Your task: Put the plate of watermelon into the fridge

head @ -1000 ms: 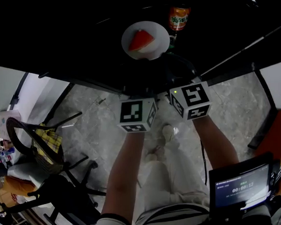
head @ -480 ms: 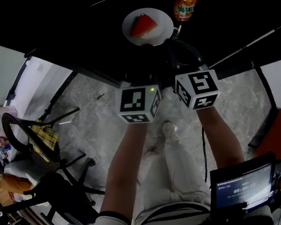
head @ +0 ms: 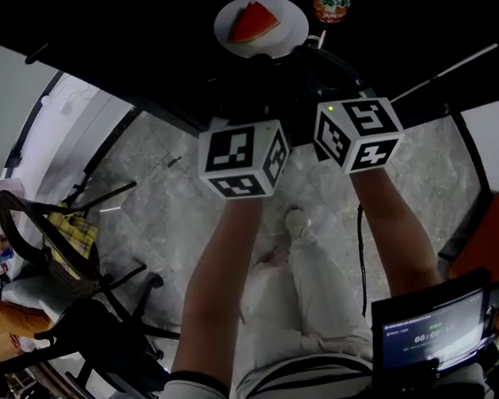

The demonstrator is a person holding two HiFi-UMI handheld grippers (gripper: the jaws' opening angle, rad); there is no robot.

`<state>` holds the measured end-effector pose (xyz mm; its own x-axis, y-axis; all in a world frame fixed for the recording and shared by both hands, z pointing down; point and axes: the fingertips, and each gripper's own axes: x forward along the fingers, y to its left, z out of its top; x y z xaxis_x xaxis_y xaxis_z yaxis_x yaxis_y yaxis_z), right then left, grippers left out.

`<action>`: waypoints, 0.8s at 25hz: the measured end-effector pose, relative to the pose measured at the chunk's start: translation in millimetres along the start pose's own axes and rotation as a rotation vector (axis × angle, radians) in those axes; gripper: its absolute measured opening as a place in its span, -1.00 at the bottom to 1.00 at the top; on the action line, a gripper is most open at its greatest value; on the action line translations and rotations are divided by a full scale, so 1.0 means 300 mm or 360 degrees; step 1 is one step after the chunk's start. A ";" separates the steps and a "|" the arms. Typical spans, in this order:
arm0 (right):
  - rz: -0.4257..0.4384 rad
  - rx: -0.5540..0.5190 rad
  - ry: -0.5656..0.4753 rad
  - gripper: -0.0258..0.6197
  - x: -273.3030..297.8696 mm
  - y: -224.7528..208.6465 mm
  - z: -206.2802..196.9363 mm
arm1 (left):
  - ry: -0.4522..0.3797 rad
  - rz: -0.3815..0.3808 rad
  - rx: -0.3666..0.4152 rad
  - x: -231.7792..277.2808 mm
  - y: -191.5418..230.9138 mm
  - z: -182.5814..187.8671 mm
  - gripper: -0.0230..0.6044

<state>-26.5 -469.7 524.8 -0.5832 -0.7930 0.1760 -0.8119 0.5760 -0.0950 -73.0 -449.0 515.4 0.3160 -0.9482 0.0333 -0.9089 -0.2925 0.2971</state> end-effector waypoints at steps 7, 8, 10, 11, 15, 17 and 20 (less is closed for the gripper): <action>-0.0012 0.0006 0.0018 -0.92 0.012 0.004 0.011 | -0.0002 0.0006 0.0059 0.018 -0.015 0.006 -0.92; -0.0006 -0.0001 0.0020 -0.93 0.015 0.009 0.011 | -0.0007 -0.0008 0.0072 0.022 -0.020 0.006 -0.92; 0.0004 -0.0013 0.0013 -0.93 0.028 0.025 0.011 | -0.0018 -0.0027 0.0079 0.024 -0.016 0.011 -0.92; 0.0008 -0.0015 0.0006 -0.92 0.031 0.031 0.010 | -0.0023 -0.0034 0.0070 0.022 -0.012 0.011 -0.92; 0.0023 0.0019 -0.0018 -0.93 0.005 0.036 0.003 | -0.0012 -0.0063 0.0055 0.002 -0.023 -0.010 -0.92; 0.0027 0.0030 -0.0027 -0.93 -0.016 0.039 0.006 | -0.0016 -0.0085 0.0076 -0.012 -0.039 -0.009 -0.92; 0.0031 0.0018 -0.0022 -0.93 -0.053 0.053 0.015 | -0.0025 -0.0116 0.0069 -0.043 -0.062 0.000 -0.92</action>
<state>-30.2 -448.8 516.2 -0.5989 -0.7845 0.1606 -0.8007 0.5889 -0.1095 -60.3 -431.3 509.5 0.3780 -0.9258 -0.0019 -0.8947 -0.3658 0.2564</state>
